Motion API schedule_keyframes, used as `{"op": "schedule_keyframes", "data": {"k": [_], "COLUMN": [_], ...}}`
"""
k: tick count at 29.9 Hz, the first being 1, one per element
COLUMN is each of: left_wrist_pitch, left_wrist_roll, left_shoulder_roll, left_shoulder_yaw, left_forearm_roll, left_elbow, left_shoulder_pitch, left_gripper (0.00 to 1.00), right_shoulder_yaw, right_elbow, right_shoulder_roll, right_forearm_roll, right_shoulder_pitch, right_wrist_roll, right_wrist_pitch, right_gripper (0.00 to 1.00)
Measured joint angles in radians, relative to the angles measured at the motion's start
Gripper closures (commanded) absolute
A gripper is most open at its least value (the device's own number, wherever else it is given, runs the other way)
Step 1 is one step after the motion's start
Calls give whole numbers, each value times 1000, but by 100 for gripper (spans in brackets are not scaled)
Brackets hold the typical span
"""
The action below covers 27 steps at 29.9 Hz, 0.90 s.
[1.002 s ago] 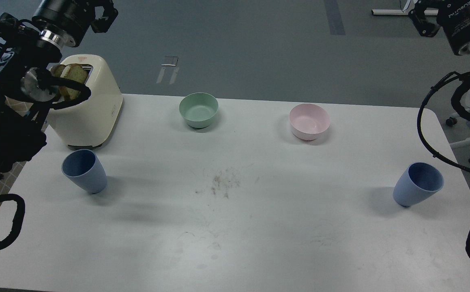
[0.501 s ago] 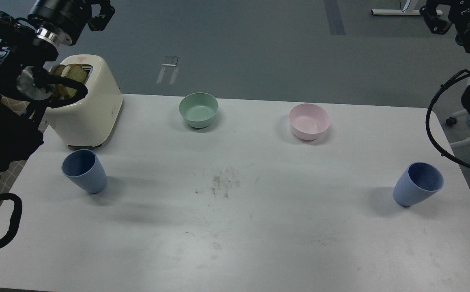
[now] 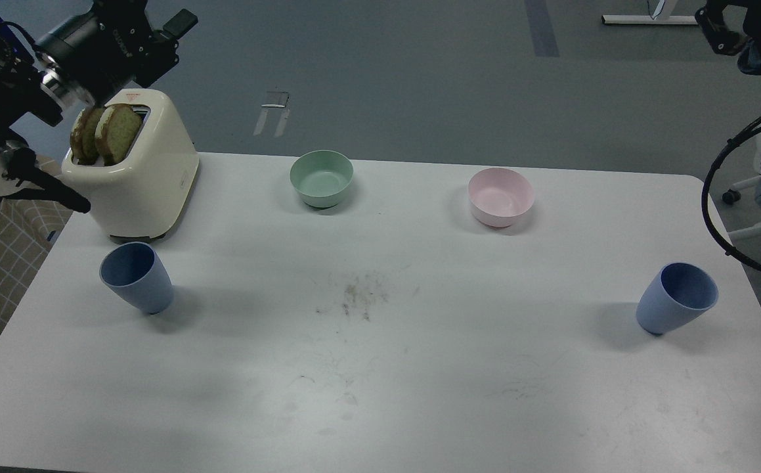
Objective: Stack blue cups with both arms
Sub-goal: 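Move the left gripper down toward the blue cup near it, then close the left gripper around the side of the nearby blue cup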
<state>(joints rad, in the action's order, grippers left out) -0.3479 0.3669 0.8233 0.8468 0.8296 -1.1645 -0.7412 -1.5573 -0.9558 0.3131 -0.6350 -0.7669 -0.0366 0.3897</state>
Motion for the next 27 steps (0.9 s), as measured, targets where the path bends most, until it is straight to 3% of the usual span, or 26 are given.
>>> {"op": "schedule_keyframes", "data": {"k": [2, 7, 12, 15, 18, 23, 27], "left_wrist_pitch": [7, 40, 51, 71, 125, 234, 270], "left_wrist_roll": [36, 53, 58, 86, 117, 122, 122], "left_shoulder_roll": [60, 197, 338, 411, 448, 473, 461], "left_shoulder_yaw": [6, 3, -4, -4, -18, -127, -180], "left_forearm_roll": [95, 224, 317, 447, 570, 735, 833], "left_elbow": [-64, -164, -185, -186, -184, -181, -133], "left_shoulder_pitch": [51, 156, 255, 311, 352, 399, 404], "left_gripper": [15, 15, 15, 15, 16, 17, 18], "right_shoulder_yaw": [-11, -27, -33, -46, -51, -52, -54], "right_elbow": [-16, -52, -57, -57, -57, -57, -56], "right_shoulder_roll": [1, 1, 0, 0, 0, -2, -1], "right_forearm_roll": [0, 0, 0, 0, 0, 0, 0], "right_shoulder_pitch": [12, 53, 72, 77, 78, 78, 77], "right_wrist_roll": [0, -1, -1, -2, -2, -2, -2], "right_wrist_pitch": [5, 9, 16, 25, 33, 37, 40], "right_gripper": [0, 0, 0, 0, 0, 0, 0]}}
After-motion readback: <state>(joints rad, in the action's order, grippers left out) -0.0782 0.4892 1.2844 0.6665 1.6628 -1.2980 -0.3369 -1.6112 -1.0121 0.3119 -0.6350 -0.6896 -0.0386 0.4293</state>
